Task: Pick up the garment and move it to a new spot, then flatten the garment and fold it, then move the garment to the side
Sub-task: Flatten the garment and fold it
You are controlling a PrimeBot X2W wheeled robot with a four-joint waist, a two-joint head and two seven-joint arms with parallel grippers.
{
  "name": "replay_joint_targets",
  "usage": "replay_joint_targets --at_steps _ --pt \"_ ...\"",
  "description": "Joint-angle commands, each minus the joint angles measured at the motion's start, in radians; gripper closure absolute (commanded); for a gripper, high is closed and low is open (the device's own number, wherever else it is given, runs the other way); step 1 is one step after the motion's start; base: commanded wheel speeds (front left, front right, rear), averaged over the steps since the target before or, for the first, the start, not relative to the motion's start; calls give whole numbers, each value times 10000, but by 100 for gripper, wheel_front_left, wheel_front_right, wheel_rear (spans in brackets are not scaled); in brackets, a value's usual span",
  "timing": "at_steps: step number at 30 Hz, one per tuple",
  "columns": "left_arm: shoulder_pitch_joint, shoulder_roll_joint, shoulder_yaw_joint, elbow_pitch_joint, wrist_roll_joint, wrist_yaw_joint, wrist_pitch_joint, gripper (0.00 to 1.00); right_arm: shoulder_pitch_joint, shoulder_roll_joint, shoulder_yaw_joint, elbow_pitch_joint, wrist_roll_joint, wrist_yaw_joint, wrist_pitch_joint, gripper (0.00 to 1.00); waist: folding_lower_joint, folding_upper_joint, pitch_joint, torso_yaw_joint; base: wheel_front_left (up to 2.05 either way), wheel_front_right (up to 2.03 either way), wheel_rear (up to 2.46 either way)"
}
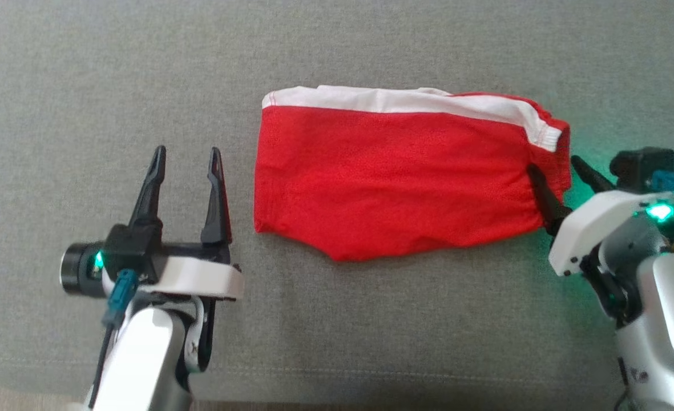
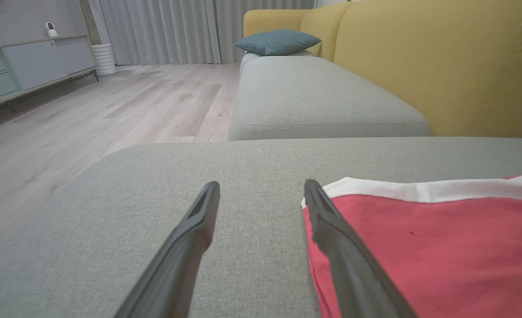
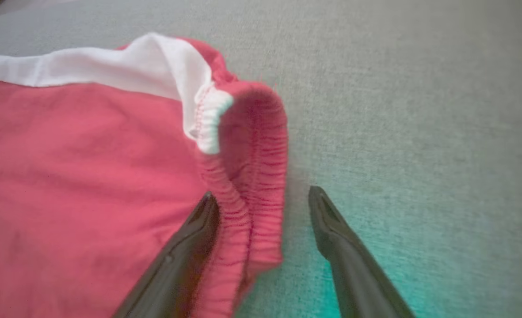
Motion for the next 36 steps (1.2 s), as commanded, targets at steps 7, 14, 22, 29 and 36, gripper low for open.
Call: replay_joint_targets --at_steps 7,14,22,29,36 --pt "-541 33 262 -234 168 -78 -119 0 -605 -258 881 511 1359 17 931 100 0 0 213 -2 0 0 0" --pt "-519 36 283 -156 219 -80 -122 0 -512 -784 1041 398 2732 17 1372 100 0 0 30 -184 0 0 0" --pt "-346 47 283 -42 182 -110 -123 0 243 -2019 589 -349 3762 17 1495 100 0 0 -419 -359 0 0 0" --pt "-215 59 214 80 134 -142 -123 0 298 -2092 604 -1257 5500 17 1978 100 0 0 -783 -420 0 0 0" --pt "-134 101 131 164 71 -181 -121 0 -598 -736 990 -1639 8413 17 3742 100 0 0 -1026 -316 0 0 0"
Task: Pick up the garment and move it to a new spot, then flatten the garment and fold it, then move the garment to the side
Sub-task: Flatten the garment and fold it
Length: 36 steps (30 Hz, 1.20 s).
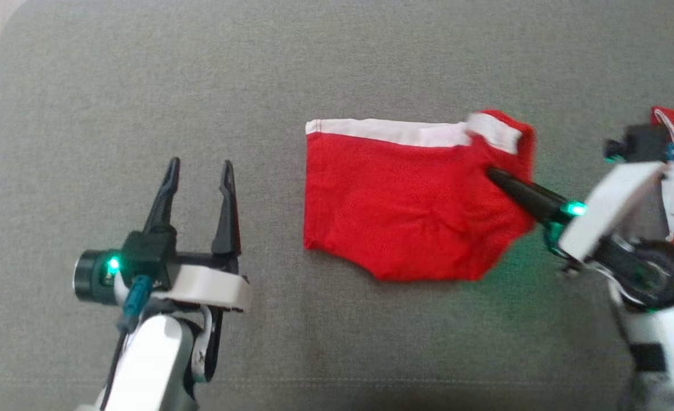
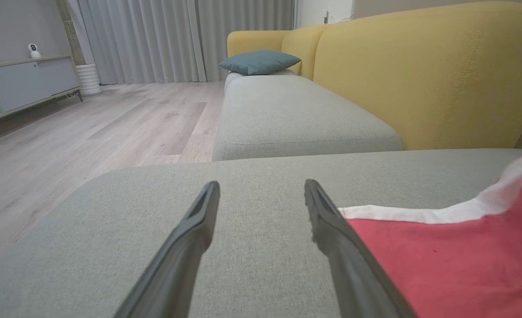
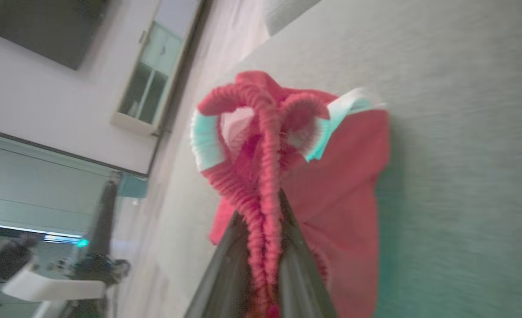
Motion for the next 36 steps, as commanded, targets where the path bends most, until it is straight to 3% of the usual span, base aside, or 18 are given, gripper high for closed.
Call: replay_joint_targets --at_steps 1,8,16,17,18,19,26,30,36 --pt "-93 162 261 -265 -18 -16 -52 0 -757 600 213 -100 657 19 364 100 0 -1 -34 91 0 0 0" --pt "-136 100 134 -233 -48 -26 -42 0 -1957 2189 569 1894 1009 19 239 100 0 -1 65 449 0 0 0" --pt "-284 -56 -28 -110 -92 -59 -46 0 -3062 2516 1792 4304 292 19 -1891 100 0 -1 278 1023 0 0 0" --pt "-292 -69 -33 -105 -96 -53 -47 0 -3137 2518 2019 4442 374 19 -2126 69 0 -1 296 1056 0 0 0" --pt "-292 -80 -33 -100 -102 -46 -48 0 -3212 2519 2301 4557 345 19 -2313 11 0 -1 312 1073 0 0 0" --pt "-288 -85 -30 -93 -107 -40 -49 0 -3292 2520 2575 4649 203 19 -2536 0 0 -1 329 1075 0 0 0" --pt "-318 -93 30 -64 -117 7 -52 0 -3619 2455 4333 3981 -735 19 -4397 0 0 -1 369 847 0 0 0" --pt "-330 -73 73 -58 -114 15 -53 0 -3795 1581 5270 3293 -2395 19 -6288 0 0 -1 319 610 0 0 0" --pt "-184 72 209 -62 -106 101 -54 0 -3055 555 4547 3016 -4045 19 -8566 0 0 -1 123 119 0 0 0"
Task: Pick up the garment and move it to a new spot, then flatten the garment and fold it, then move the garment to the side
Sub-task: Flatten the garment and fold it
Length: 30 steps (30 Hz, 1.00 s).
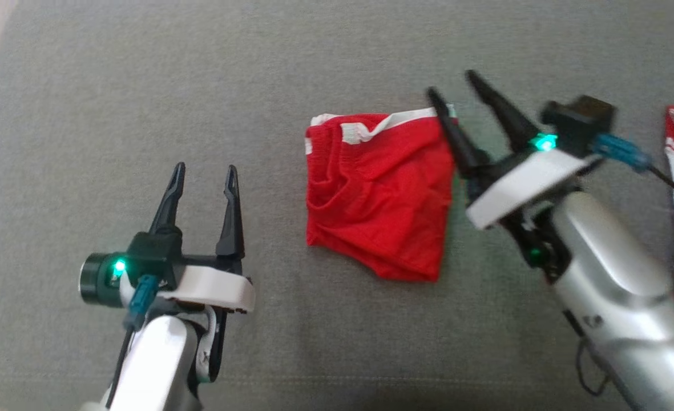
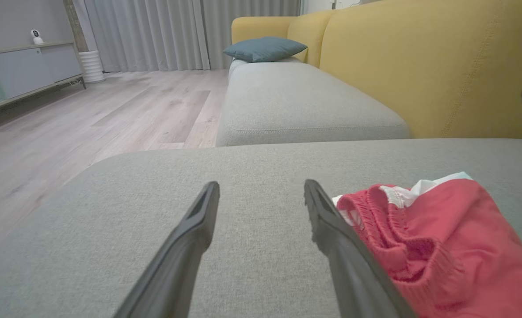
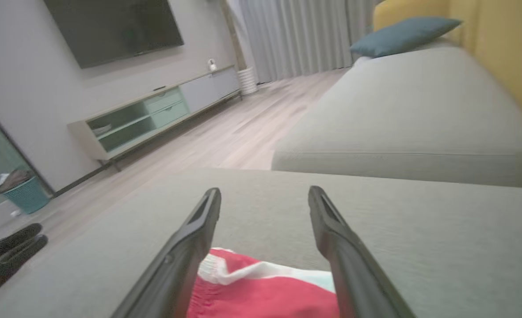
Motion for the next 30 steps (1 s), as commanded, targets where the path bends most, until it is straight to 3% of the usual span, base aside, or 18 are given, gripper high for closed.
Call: replay_joint_targets --at_steps 1,7,16,30 --pt "-202 220 385 -323 -81 77 -54 0 486 -58 -296 -381 -220 21 -293 0 0 -1 -118 -234 0 0 0" --pt "49 499 636 -457 -149 242 -16 0 2388 -505 -2524 -1215 -1253 21 -812 0 0 -1 -329 -823 0 0 0" --pt "466 815 897 -599 -293 401 160 0 4497 -1 -4657 -2987 -2617 21 -251 0 0 -1 -736 -1246 0 0 0" --pt "1804 1133 859 -840 -495 586 605 0 6430 915 -5417 -4988 -3891 21 1266 0 0 -1 -2049 -1392 0 0 0"
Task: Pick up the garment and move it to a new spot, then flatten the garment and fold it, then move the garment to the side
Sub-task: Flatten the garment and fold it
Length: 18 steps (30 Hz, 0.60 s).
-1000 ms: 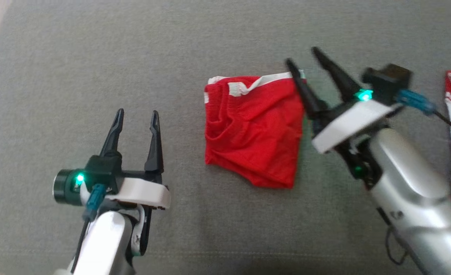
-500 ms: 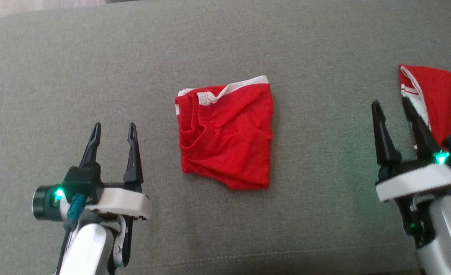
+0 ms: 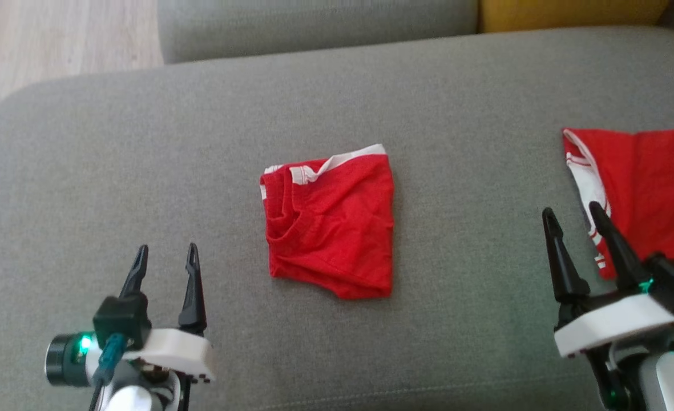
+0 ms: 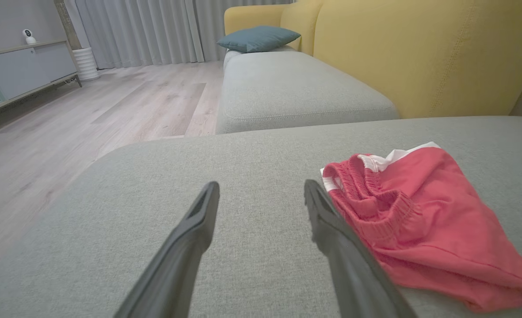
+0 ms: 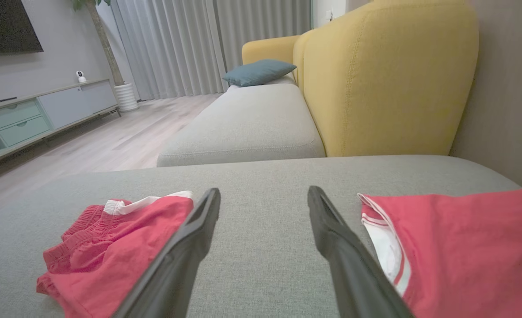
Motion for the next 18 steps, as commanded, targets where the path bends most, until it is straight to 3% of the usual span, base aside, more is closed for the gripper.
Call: replay_joint_targets --at_steps 1,18 --pt "-249 244 399 -414 -65 96 18 0 -63 -2 100 -508 -177 21 100 0 0 -1 -175 -7 0 0 0" --pt "13 475 366 -642 -71 262 188 0 419 241 20 -1117 -223 21 595 0 0 -1 -432 -35 0 0 0"
